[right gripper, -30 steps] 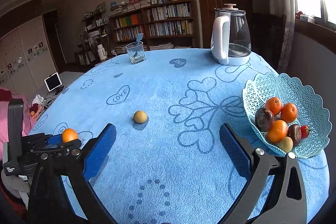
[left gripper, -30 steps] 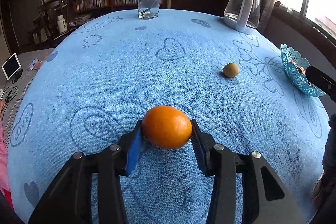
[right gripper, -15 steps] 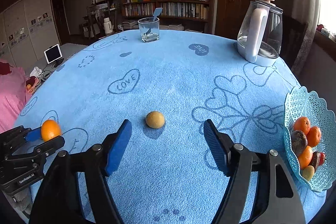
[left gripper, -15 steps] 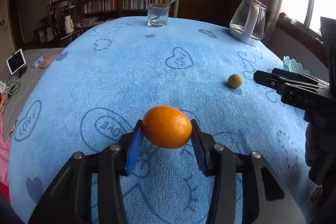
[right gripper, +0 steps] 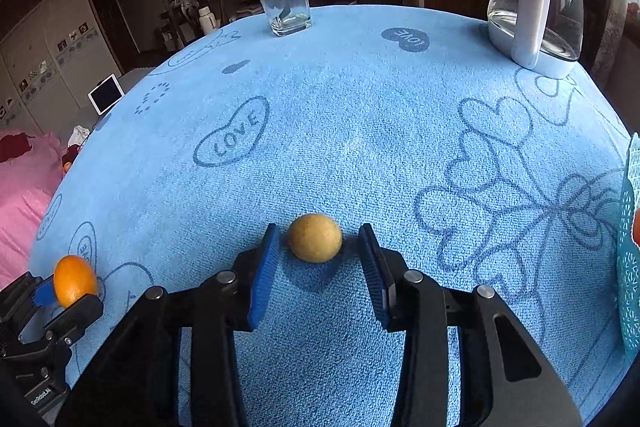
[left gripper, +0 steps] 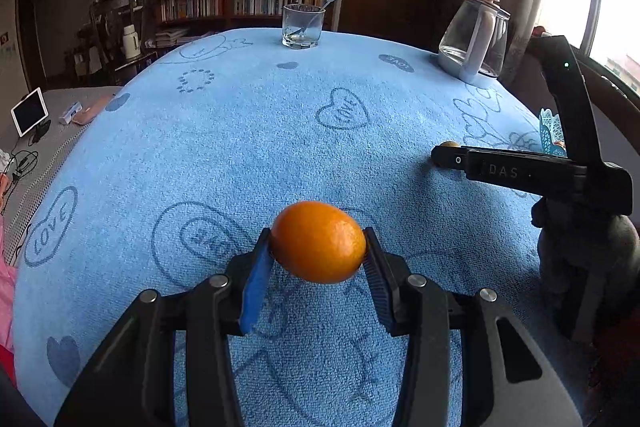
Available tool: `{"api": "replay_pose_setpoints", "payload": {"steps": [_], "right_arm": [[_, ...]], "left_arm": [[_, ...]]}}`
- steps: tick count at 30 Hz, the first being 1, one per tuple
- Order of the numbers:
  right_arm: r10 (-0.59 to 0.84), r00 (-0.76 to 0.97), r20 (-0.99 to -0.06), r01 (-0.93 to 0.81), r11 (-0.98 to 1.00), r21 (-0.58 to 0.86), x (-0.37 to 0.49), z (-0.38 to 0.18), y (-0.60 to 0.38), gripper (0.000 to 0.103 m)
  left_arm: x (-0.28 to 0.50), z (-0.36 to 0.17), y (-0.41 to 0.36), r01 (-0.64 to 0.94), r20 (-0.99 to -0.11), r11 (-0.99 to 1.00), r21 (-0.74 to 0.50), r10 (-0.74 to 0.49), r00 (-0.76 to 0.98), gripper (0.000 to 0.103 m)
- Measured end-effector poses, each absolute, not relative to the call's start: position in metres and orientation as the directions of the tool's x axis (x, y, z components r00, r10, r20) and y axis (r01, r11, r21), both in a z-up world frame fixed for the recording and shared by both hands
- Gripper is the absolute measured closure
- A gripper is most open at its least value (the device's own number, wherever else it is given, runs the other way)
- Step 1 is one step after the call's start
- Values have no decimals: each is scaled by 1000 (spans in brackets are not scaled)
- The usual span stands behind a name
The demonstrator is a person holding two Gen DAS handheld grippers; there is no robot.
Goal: Organize fruits
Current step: 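Carry the yellow fruit into the basket and open the right tool while the left tool holds the orange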
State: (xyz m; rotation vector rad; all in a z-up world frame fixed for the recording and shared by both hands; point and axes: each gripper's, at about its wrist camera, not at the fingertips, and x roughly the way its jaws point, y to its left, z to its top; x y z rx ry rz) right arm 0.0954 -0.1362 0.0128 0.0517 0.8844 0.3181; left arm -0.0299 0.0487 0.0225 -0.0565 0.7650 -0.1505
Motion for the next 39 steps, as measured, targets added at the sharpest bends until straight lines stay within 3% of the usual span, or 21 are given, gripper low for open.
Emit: {"api": "replay_pose_setpoints", "payload": {"steps": [9,39], "right_arm": [[296,592,-750,-261,951,169,97,12,-132,75],[326,681,-656,-206,945,256,30,34,-171,75]], "left_arm": [[-30,22,48,115,-686,988,-105,-156,710,58],[-30,20,49,108,-689,991,-83,-135,712,58]]}}
